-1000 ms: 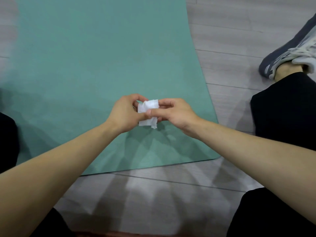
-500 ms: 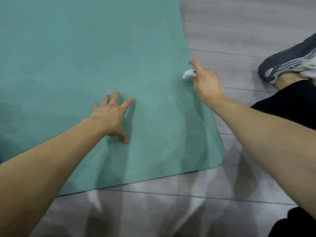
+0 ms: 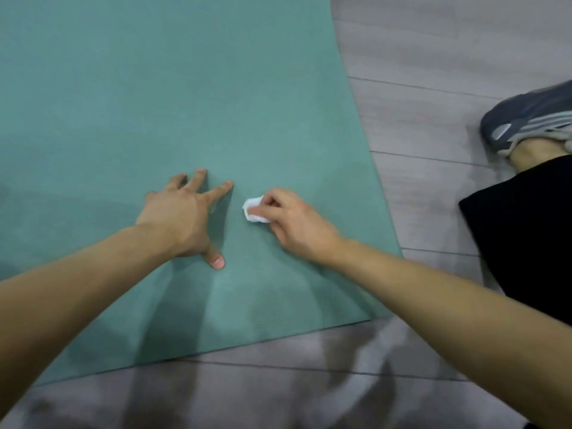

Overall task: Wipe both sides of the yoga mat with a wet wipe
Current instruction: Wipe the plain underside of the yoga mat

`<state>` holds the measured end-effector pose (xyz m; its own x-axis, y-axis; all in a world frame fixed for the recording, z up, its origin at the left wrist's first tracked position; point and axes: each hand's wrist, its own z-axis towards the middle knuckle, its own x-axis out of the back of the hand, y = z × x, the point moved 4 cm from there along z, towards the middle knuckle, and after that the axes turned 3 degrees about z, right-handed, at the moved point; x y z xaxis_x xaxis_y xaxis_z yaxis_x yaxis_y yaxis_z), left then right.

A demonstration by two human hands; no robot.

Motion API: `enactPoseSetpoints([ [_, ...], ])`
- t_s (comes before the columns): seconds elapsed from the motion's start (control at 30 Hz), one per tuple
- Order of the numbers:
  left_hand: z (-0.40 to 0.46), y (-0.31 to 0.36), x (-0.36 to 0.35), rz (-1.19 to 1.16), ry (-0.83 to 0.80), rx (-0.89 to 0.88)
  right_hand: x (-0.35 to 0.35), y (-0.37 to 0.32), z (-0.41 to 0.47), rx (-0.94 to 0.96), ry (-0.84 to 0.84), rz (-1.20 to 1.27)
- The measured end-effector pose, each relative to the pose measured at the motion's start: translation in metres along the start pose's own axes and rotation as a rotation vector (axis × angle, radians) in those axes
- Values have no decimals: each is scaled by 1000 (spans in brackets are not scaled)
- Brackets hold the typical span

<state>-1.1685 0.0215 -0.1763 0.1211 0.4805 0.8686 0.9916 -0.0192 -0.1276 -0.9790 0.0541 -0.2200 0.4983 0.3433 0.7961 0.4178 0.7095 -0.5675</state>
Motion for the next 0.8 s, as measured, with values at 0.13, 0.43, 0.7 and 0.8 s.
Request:
enactPoseSetpoints([
  [0.13, 1, 2, 1, 22, 27, -14, 90, 140, 18, -527, 282, -244],
  [0.43, -5, -6, 3, -3, 63, -18, -27, -25, 29, 170, -101, -55],
  [0.7, -11, -9, 3, -8, 72, -8, 71, 132, 62, -751, 551, -170],
  [0.8, -11, -9, 2, -21, 57, -26, -8, 20, 67, -291, 240, -16],
])
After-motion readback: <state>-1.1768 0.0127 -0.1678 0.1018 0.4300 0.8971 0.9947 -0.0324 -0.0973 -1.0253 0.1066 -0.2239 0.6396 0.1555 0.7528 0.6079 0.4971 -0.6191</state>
